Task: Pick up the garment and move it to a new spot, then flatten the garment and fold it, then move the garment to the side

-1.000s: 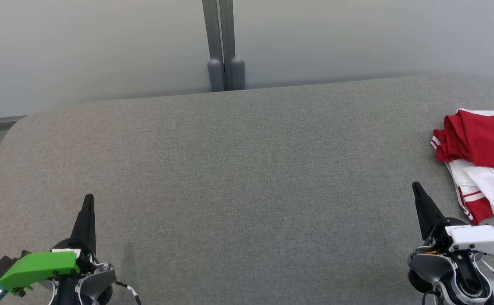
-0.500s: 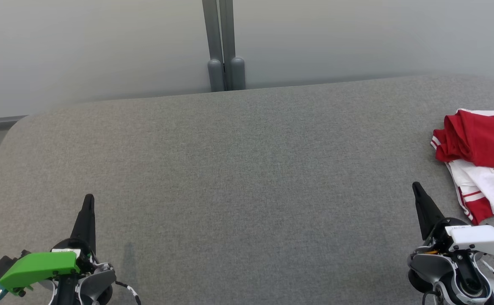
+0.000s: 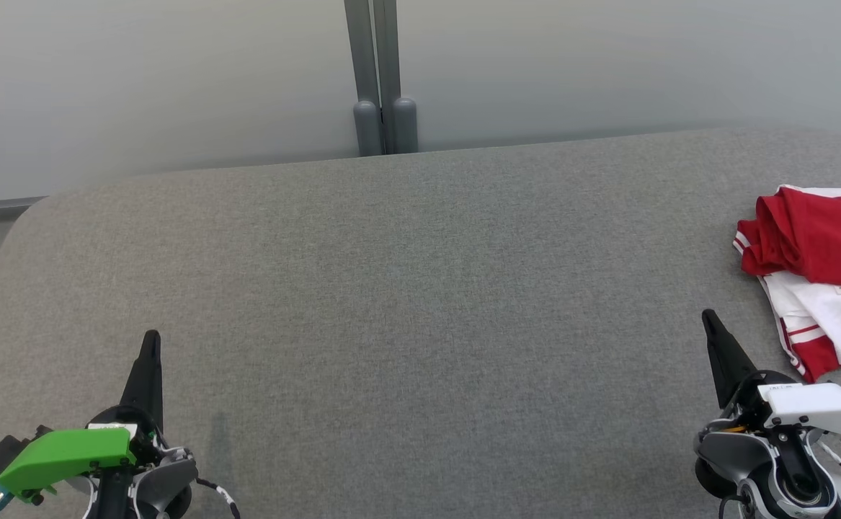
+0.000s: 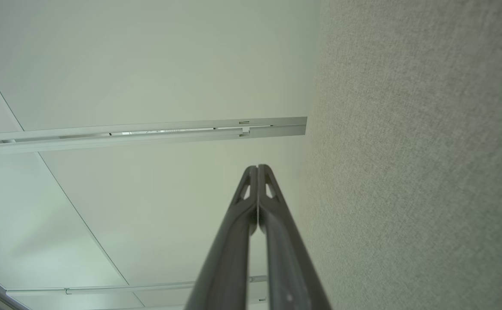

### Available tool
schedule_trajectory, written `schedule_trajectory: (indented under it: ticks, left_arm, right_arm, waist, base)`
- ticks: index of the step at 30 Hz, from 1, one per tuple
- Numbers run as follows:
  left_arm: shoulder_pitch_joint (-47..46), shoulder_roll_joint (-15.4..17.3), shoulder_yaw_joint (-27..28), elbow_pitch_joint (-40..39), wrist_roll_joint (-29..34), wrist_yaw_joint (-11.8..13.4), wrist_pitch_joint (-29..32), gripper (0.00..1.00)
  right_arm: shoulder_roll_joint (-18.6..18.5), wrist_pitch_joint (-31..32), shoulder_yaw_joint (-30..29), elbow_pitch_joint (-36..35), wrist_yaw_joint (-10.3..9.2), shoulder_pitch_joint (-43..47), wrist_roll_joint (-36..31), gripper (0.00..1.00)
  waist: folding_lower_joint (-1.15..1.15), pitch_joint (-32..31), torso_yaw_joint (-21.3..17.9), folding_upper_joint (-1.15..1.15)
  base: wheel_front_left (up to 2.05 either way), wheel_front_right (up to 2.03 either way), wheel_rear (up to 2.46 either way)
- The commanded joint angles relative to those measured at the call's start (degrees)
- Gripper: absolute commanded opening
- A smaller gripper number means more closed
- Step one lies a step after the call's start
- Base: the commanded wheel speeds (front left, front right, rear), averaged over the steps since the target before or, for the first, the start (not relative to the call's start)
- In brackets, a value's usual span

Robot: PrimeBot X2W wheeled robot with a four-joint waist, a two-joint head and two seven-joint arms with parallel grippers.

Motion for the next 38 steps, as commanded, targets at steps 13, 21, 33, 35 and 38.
schedule_trajectory:
  ticks: [13,21,33,35,38]
  left_arm:
    - [-0.6,0.4,0.1,-0.1,0.0,-0.4,0.2,0.00]
    - [-0.6,0.4,0.1,-0.1,0.0,-0.4,0.2,0.00]
    - [-0.6,0.4,0.1,-0.1,0.0,-0.4,0.2,0.00]
    - [-0.6,0.4,0.1,-0.1,0.0,-0.4,0.2,0.00]
    - [-0.6,0.4,0.1,-0.1,0.0,-0.4,0.2,0.00]
  right_arm:
    - [0.0,0.3,-0.2,0.1,0.04,-0.4,-0.3,0.00]
    - [0.0,0.3,-0.2,0.1,0.04,-0.4,-0.3,0.00]
    - [0.0,0.3,-0.2,0.1,0.04,-0.4,-0.3,0.00]
    - [0.0,0.3,-0.2,0.1,0.04,-0.4,-0.3,0.00]
    - [0.0,0.3,-0.2,0.1,0.04,-0.4,-0.3,0.00]
  waist:
    - [0.00,0.0,0.0,0.00]
    - [0.00,0.0,0.0,0.00]
    - [0.00,0.0,0.0,0.00]
    - [0.00,0.0,0.0,0.00]
    - [0.00,0.0,0.0,0.00]
  base:
    - [0.00,0.00,0.00]
    - [0.00,0.00,0.00]
    - [0.00,0.00,0.00]
    - [0.00,0.00,0.00]
    - [0.00,0.00,0.00]
